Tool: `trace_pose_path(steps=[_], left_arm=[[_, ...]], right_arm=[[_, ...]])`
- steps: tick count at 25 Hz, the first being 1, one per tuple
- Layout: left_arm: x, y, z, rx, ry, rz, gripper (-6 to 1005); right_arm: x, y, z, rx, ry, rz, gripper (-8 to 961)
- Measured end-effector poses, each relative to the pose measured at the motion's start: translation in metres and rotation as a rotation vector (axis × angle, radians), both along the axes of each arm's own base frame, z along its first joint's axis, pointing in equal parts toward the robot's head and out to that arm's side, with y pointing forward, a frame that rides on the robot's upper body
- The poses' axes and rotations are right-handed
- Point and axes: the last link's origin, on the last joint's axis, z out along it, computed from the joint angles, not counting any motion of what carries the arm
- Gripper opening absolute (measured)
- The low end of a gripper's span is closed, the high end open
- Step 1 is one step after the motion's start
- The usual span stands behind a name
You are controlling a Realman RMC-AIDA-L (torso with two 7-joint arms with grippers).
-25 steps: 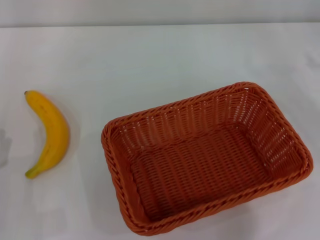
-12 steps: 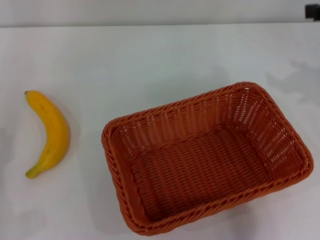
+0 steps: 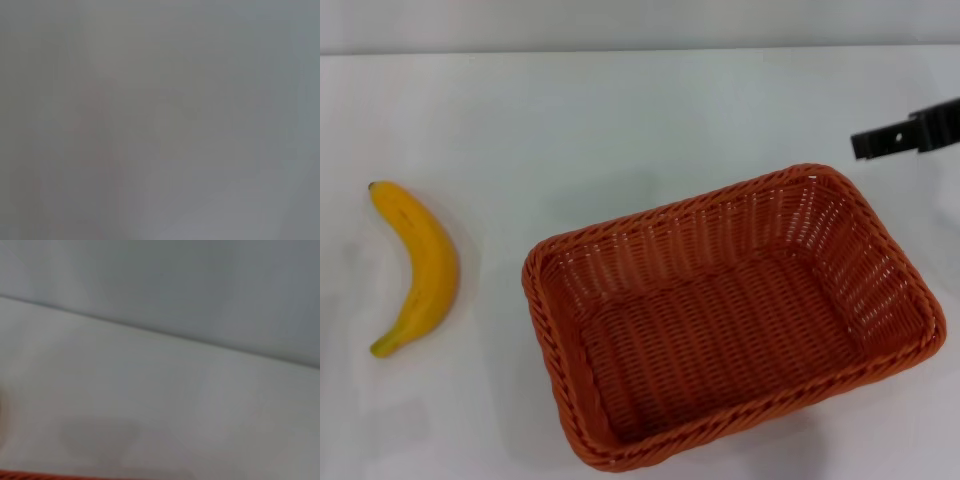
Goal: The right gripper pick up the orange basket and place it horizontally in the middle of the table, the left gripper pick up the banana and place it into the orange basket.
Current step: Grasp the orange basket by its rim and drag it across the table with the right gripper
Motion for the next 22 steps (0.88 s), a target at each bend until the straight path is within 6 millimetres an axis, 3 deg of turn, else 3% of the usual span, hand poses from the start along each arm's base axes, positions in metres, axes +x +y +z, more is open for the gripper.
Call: trace_pose_path(steps=[10,22], left_arm=[[0.006,0.011,-0.011,-0.086,-0.023,-0.05,879],[0.01,0.021,-0.017,-0.112,-0.05,-0.054,879]], right_arm=[[-0.004,-0.01,-0.026,-0.054,-0.14,-0.098,825],[0.031,-0.009,-0.04,-0.067,-0.227,-0.223,818]])
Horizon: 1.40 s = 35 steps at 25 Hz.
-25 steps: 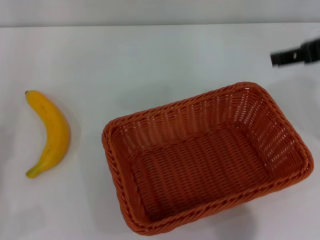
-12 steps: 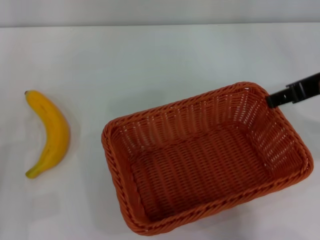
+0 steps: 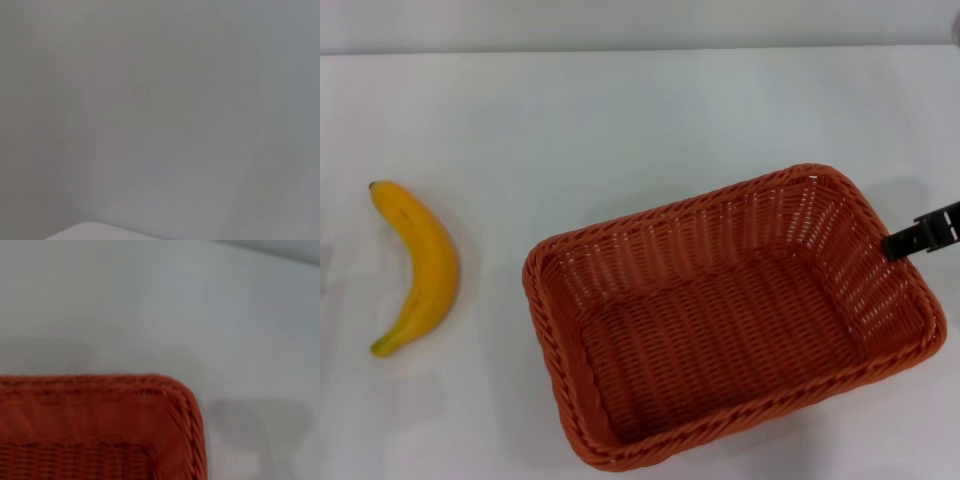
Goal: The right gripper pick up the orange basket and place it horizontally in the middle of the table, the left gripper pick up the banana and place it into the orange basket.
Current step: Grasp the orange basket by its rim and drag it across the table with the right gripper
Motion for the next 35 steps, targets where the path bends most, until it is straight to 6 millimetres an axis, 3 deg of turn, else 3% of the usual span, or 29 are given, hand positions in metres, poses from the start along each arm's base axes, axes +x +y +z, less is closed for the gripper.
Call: trace_pose_path(steps=[11,18,25,35], left_arm=[[0.0,0.003,-0.002,-0.011,-0.006,0.005,879],[0.001,0.005,-0.002,-0.011,-0.005,0.0,879],[0.001,0.006,0.0,-0.01,0.001,-0.001,880],[-0.001,0.007,0.003,-0.001,0.006,0.003,880]], right_arm=[[0.014,0.015,-0.025,-0.08,0.048,-0.039,811],[0.025,0.019,-0.03,-0.115,0.046,-0.052,806],[0.034,0.024,-0.026,-0.165,0.199,-0.081,593],[0.05,0.033,-0.016,-0.14,0.231,-0.11,241]])
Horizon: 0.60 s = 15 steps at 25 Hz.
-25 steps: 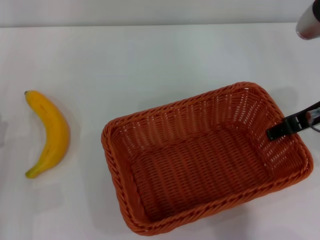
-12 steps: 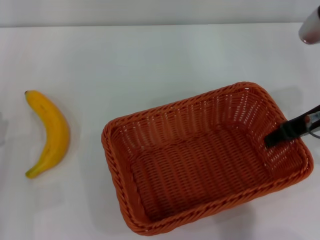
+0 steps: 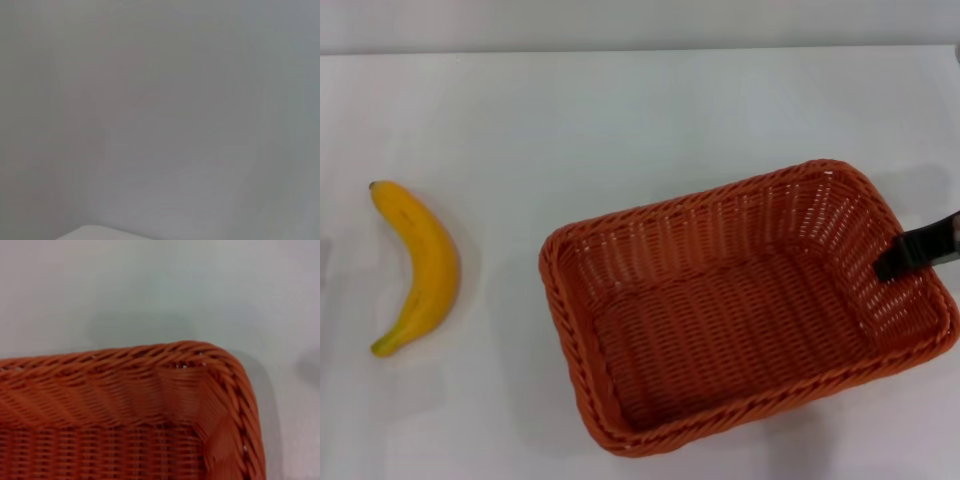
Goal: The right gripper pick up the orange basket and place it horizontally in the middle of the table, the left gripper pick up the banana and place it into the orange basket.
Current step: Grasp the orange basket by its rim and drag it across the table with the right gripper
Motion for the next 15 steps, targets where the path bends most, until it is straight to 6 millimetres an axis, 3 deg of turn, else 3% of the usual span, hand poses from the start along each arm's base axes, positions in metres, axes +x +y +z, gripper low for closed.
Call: trace_pose_path(steps=[2,7,15], left_arm=[[-0.001,0.001,0.002,0.003,0.008,0.001,880],[-0.003,0.002,0.006,0.007,0.012,-0.001,880],[-0.004,0.005,0.011,0.014,0.008,-0.005,880]], right_arm=[[0.003,0.0,0.0,-0.005,0.004,-0.006,176],[0.006,0.002,0.011,0.024,0.047,-0.03,159],[0.015,0.001,0.027,0.058,0.272,-0.109,140]])
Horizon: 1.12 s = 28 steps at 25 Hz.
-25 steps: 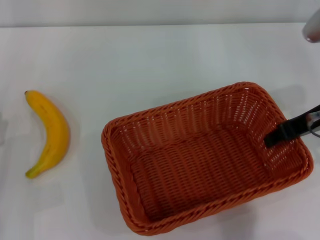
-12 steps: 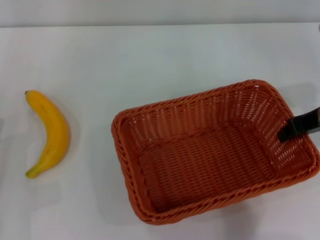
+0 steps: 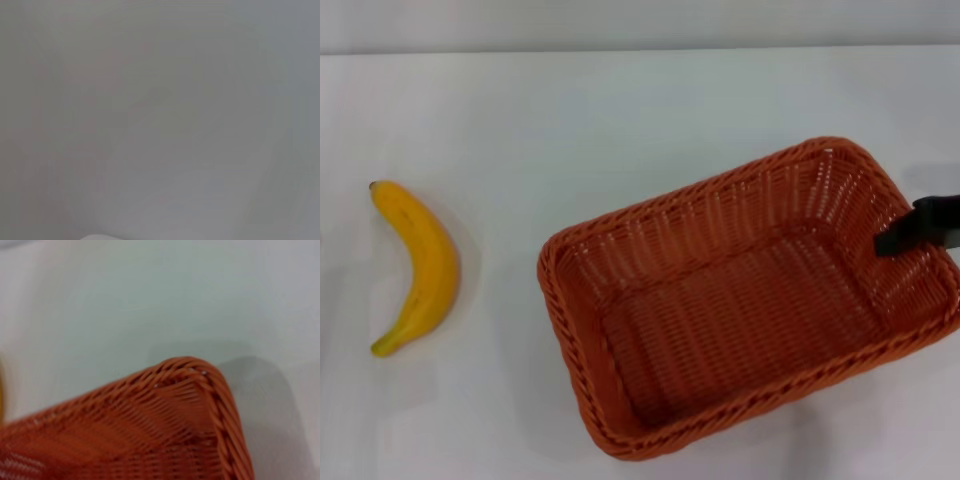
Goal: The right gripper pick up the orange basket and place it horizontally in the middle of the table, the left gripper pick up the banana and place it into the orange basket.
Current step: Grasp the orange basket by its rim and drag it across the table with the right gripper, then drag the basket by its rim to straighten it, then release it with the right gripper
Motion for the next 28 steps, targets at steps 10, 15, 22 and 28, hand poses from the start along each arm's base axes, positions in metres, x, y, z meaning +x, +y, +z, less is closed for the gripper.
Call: trace_pose_path(steps=[10,15,22,28], left_arm=[[0.0,0.004,0.001,-0.002,0.002,-0.001,879],[0.0,0.004,0.002,-0.001,-0.002,-0.003,879],[0.003,0.008,0.001,-0.002,-0.003,-0.014,879],[0.005,0.011,0.001,-0.002,-0.003,-0.02,879]], right_arm=[[0.008,0.0,0.011,0.031,0.205,-0.064,133],[0.011,0.003,0.014,0.079,0.288,-0.089,134],[0.022,0.012,-0.001,0.172,0.334,-0.133,133],[0.026,0.021,-0.01,0.215,0.332,-0.162,133]])
